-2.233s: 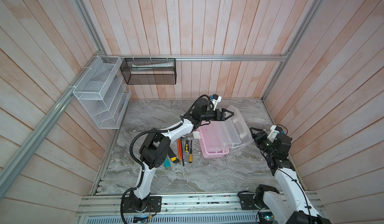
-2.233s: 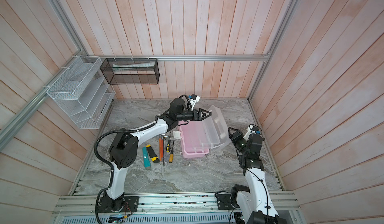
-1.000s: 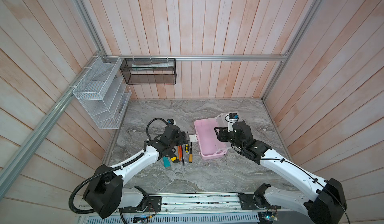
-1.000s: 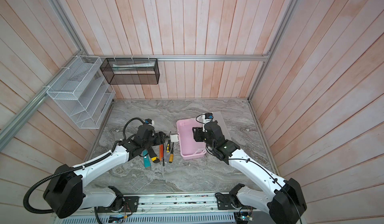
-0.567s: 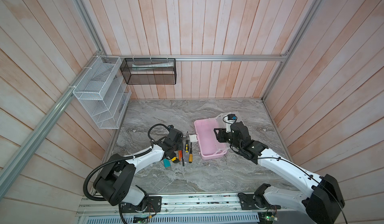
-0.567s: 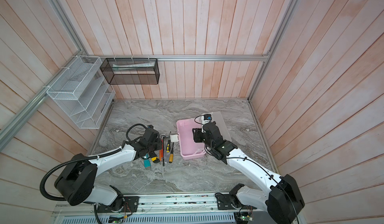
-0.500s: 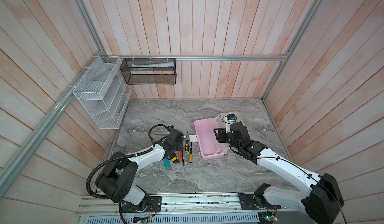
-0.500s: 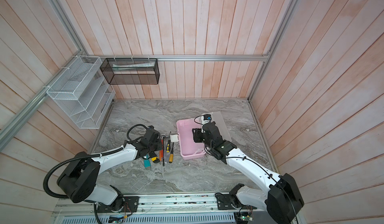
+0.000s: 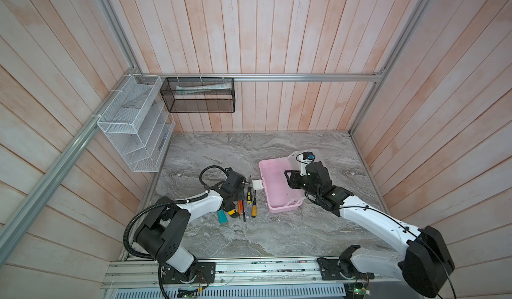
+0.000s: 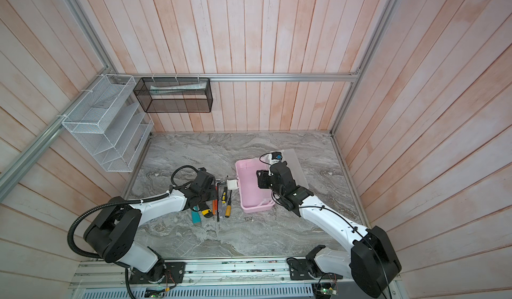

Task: Pack the tool kit
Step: 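Move the left gripper over the orange-handled hex key while the right grips the box rim, then close the left gripper on the orange-handled hex key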

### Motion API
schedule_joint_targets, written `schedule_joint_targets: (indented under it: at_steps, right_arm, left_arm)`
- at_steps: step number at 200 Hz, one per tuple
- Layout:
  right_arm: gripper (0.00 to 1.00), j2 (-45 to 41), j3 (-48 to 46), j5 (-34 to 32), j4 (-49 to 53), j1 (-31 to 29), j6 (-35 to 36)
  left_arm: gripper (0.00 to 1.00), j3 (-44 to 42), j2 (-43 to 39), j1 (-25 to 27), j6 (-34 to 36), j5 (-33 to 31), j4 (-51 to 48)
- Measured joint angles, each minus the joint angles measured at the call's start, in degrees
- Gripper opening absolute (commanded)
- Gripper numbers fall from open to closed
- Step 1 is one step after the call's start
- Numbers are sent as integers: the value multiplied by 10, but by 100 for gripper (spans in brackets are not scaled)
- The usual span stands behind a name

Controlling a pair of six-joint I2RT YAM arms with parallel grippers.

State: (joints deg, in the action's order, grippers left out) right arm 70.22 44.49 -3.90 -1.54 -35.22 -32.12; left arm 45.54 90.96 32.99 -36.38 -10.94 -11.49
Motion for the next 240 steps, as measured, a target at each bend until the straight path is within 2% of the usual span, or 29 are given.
schedule_joint_targets:
  at_steps: [122, 177, 240]
  right_arm:
    - [40, 4, -31, 64, -37, 44, -22]
    - [40, 4, -41, 76, -44, 50, -27]
    - [40, 4, -43, 81, -55, 57, -30]
  left_arm:
    - [26, 27, 47, -4, 2, -4, 0]
    - [27, 27, 56, -4, 2, -12, 0]
    - [28, 49, 77, -4, 2, -52, -14]
